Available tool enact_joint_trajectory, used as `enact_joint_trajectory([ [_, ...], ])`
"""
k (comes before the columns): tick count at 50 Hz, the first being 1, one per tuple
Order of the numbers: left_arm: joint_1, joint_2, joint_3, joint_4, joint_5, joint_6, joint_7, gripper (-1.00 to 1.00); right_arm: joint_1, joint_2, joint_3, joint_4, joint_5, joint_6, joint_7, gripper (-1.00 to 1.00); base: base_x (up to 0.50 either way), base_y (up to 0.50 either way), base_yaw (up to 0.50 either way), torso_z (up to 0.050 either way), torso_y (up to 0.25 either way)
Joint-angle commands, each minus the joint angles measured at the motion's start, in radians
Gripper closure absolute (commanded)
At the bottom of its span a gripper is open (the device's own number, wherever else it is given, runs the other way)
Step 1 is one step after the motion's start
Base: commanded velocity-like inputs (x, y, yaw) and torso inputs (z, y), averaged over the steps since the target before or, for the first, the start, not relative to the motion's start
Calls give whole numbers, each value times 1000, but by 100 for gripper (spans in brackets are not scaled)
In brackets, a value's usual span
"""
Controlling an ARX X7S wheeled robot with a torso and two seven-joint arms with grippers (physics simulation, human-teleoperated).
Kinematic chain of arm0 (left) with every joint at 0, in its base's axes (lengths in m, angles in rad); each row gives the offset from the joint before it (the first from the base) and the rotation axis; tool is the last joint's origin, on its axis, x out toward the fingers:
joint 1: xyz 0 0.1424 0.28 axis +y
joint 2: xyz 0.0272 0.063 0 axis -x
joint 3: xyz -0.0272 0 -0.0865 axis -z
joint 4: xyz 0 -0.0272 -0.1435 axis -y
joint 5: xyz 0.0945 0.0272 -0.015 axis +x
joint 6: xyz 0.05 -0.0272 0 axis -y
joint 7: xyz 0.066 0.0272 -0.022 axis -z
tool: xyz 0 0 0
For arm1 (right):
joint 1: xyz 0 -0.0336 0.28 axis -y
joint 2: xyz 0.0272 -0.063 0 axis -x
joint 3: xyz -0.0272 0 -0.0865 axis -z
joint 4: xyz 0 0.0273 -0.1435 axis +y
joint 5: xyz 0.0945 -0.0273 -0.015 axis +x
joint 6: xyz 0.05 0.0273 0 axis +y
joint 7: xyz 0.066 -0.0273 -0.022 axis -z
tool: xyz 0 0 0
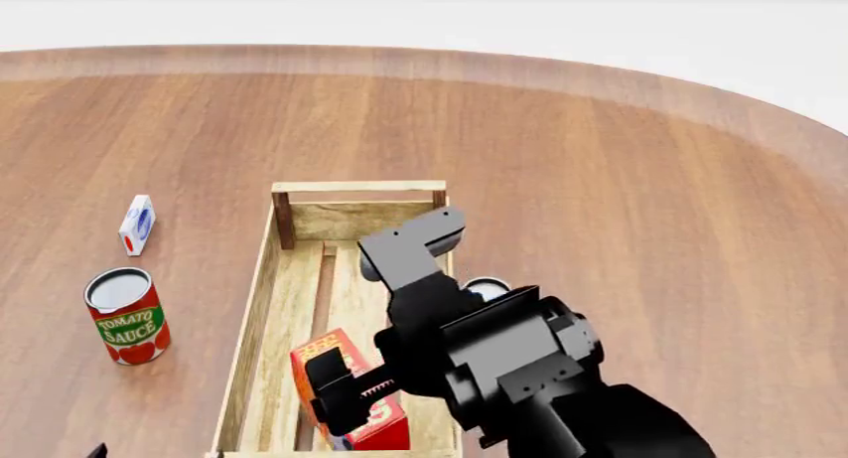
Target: Pick up the butter and put it in the tray.
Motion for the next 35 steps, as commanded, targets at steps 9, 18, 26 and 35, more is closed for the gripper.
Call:
enact_joint_trajectory([
  [9,-5,-4,4,1,-7,0,-3,-100,64,0,4,42,30,-58,-31,-100,0,0,0,0,0],
  [18,-4,-5,4,3,-9,4,-7,-100,-33,15,40,71,-9,-460,138,-100,0,0,0,0,0],
  [26,-5,-12,-1,15,-17,-1,-11,-100,-98,394,58,-664,-26,-536,511,-100,0,0,0,0,0],
  [35,-8,-18,-2,29,-22,-7,-14,-100,-204,527,54,-875,-129,-677,688,-100,0,0,0,0,0],
])
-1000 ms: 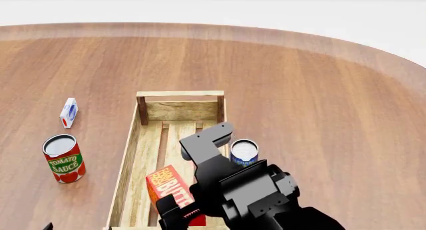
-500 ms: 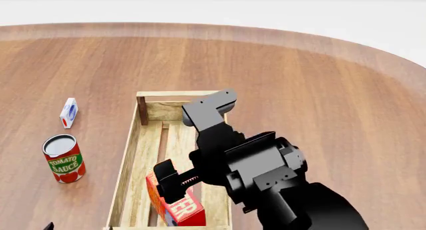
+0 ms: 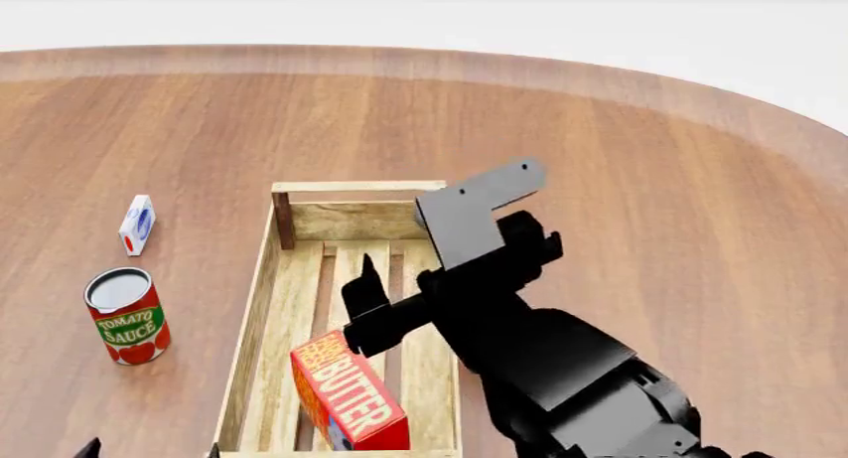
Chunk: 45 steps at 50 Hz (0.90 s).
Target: Pick up the butter and put it in the tray.
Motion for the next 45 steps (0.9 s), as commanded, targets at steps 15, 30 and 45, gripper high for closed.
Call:
enact_joint_trajectory([
  [15,21,-25,-5,72,-5,2,-19,-100,-368,422,-7,-695,-387,-456,563,-100,0,0,0,0,0],
  [30,44,-41,0,113,6,14,-27,-100,-502,453,-8,-734,-582,-559,714,-100,0,0,0,0,0],
  [45,43,-48,1,117,15,19,-35,-100,-541,441,-6,-702,-654,-594,734,-100,0,0,0,0,0],
])
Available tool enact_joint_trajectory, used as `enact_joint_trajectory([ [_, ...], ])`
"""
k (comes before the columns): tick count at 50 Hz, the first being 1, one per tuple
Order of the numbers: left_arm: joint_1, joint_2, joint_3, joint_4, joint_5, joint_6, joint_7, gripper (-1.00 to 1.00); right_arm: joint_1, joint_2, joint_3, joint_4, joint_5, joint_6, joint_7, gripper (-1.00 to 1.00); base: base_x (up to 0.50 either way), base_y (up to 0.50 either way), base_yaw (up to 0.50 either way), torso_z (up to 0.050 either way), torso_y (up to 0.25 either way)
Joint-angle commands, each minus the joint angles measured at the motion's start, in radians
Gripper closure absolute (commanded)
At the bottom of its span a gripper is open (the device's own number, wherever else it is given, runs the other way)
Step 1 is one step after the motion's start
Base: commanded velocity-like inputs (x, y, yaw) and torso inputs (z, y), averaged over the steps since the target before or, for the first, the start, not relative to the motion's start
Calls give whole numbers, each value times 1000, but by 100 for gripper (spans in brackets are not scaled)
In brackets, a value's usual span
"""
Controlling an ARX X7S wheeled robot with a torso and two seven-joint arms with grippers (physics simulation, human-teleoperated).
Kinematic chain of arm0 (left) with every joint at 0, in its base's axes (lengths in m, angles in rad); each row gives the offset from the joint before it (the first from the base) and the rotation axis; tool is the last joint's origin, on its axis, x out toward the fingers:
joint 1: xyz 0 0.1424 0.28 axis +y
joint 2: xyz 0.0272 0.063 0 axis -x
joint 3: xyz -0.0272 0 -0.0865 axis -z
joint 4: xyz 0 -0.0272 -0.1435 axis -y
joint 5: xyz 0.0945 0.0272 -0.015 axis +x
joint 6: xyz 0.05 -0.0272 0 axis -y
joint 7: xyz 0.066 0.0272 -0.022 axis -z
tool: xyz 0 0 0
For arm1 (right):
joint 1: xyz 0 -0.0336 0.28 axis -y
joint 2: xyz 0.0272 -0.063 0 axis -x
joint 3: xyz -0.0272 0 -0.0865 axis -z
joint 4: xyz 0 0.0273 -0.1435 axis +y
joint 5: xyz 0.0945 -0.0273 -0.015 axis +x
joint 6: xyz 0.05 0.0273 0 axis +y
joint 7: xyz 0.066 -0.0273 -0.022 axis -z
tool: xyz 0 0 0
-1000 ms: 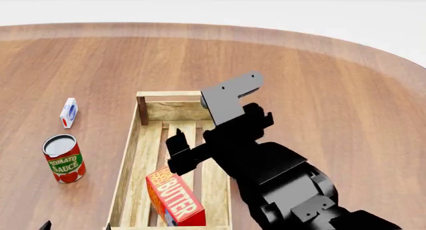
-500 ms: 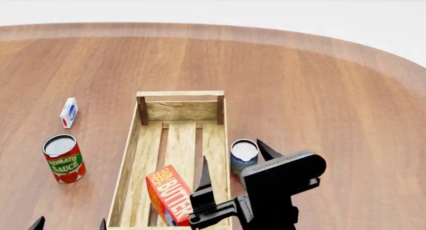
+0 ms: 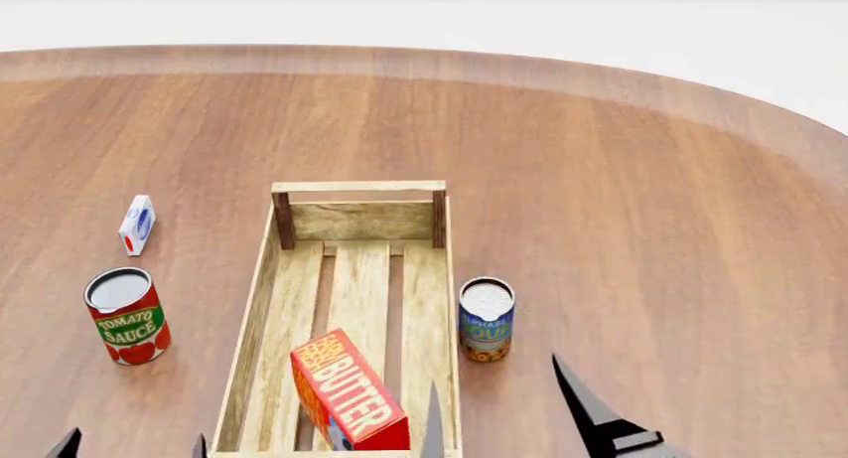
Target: Pick up the butter and put it in the tray.
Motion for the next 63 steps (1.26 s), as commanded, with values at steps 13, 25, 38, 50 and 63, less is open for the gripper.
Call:
enact_joint_trajectory([
  [13,7,-11,0,17,5,11,-10,-100,-47,-3,2,11,-60,-39,22,-100,0,0,0,0,0],
  [25,24,-19,3,35,7,42,-6,-100,-57,2,1,-7,-82,-33,32,-100,0,0,0,0,0],
  [38,97,-46,18,108,43,184,30,-100,-99,48,12,-117,-248,-49,125,-100,0,0,0,0,0],
  [50,125,-63,16,151,51,216,26,-100,-119,72,22,-170,-326,-46,169,-100,0,0,0,0,0],
  [63,123,-66,22,153,66,215,23,-100,-124,79,28,-190,-353,-28,178,-100,0,0,0,0,0],
])
